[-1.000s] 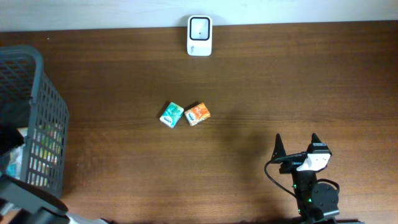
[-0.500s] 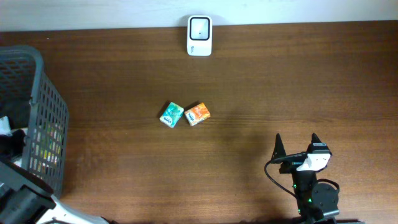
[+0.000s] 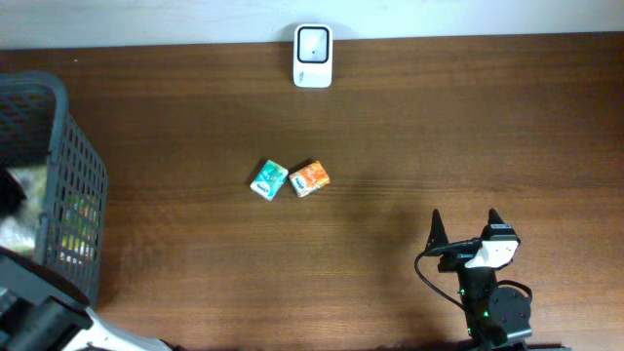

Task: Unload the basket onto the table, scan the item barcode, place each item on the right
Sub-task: 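Reach into the basket and grasp the white-yellow snack bag with left gripper, then carry the snack bag to the table and drop it right of the packs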

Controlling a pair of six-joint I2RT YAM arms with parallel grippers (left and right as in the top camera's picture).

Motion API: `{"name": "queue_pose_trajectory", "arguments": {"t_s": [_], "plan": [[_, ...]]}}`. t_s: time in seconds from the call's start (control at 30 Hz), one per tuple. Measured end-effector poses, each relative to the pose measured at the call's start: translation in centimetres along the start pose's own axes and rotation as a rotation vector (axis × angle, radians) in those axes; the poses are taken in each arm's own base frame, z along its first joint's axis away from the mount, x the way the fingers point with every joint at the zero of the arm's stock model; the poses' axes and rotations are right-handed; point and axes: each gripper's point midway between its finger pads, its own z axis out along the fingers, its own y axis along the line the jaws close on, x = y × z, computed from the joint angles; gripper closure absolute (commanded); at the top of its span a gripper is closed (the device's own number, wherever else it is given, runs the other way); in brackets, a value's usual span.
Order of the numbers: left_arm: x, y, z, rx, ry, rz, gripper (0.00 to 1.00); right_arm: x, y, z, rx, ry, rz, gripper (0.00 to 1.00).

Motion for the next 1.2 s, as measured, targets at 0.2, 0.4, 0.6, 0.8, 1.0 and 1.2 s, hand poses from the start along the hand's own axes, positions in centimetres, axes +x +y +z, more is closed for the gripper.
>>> {"name": "queue_pose_trajectory", "arguments": {"t_s": [0.2,0.4,0.6,0.8,1.0,1.2], "plan": [[-8.5,-8.1,-18.5,0.087,-0.499,0.076,1.0,0.0,0.0,0.0,0.0,0.0,0.0,0.01],[-6.1,-19.3,-29.3,0.289,-0.688,0.221,1.0,0.0,0.0,0.0,0.0,0.0,0.0,0.01],[5.4,-35.1,-22.2,0.527,-0.301,0.567,1.0,0.0,0.0,0.0,0.0,0.0,0.0,0.01],[17.8,-44.5,-11.6,0.554,0.058,0.91,1.0,0.0,0.0,0.0,0.0,0.0,0.0,0.01],[29.1,-50.4,-7.6,0.595,0.231,1.164,1.0,0.0,0.0,0.0,0.0,0.0,0.0,0.01],[33.5,-53.3,-6.9,0.652,0.237,1.245,0.96,0.0,0.0,0.0,0.0,0.0,0.0,0.01]]}}
